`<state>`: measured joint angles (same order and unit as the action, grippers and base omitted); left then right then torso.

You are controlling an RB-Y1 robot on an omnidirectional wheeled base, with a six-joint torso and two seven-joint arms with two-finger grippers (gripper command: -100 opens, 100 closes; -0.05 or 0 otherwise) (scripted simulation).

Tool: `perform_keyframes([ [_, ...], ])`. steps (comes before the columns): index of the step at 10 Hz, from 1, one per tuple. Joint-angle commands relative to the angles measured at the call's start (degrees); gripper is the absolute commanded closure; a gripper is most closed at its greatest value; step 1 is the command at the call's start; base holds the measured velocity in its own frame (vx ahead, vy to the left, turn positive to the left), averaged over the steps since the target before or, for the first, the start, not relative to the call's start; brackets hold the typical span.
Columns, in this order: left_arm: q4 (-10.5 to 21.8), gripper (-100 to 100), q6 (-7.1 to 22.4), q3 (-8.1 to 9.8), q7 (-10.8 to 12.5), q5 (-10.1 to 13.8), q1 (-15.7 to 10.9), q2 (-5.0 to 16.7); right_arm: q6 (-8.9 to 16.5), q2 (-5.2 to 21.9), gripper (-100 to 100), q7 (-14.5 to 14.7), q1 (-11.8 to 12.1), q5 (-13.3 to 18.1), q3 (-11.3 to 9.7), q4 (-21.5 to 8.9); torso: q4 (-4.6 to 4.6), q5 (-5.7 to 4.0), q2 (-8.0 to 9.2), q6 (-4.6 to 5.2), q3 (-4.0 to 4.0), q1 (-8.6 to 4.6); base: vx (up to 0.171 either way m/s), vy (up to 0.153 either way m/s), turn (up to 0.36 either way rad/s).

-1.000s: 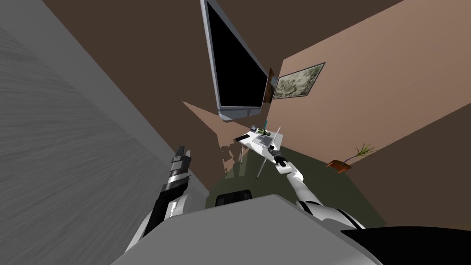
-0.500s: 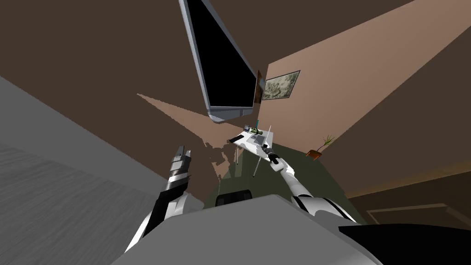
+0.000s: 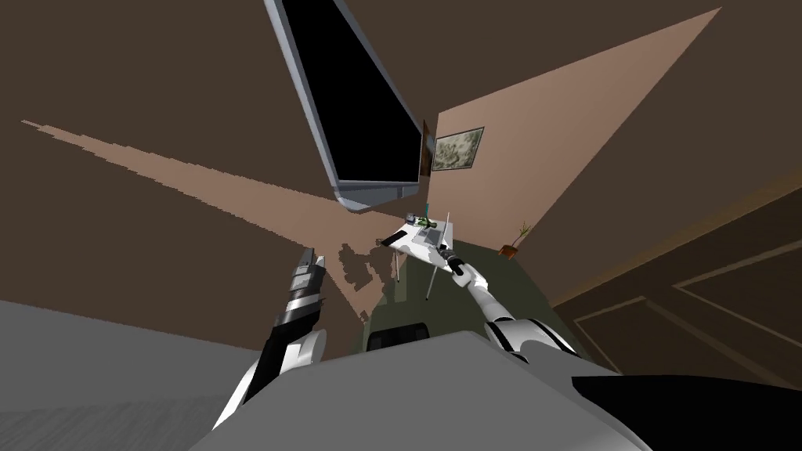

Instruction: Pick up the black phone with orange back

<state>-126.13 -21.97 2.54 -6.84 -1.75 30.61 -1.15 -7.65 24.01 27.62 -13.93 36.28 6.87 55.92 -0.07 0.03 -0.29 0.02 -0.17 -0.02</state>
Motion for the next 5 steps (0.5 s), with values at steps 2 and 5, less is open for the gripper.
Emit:
perform_keyframes([
  [2, 0.0, 0, 0.0, 0.00, 0.0, 0.0, 0.0, 0.0, -1.3, 0.5, -100, -3.5, -2.0, 2.9, -3.1, -1.4, -0.01, 0.01, -0.05, 0.03, -0.02, -0.02, 0.082, 0.036, -0.311],
  [5, 0.0, 0, 0.0, -0.01, 0.0, 0.0, 0.0, 0.0, -0.8, 0.5, 100, -3.2, -1.6, 2.6, -3.0, -0.7, 0.05, -0.03, 0.23, -0.03, 0.13, -0.15, 0.010, 0.006, -0.001],
])
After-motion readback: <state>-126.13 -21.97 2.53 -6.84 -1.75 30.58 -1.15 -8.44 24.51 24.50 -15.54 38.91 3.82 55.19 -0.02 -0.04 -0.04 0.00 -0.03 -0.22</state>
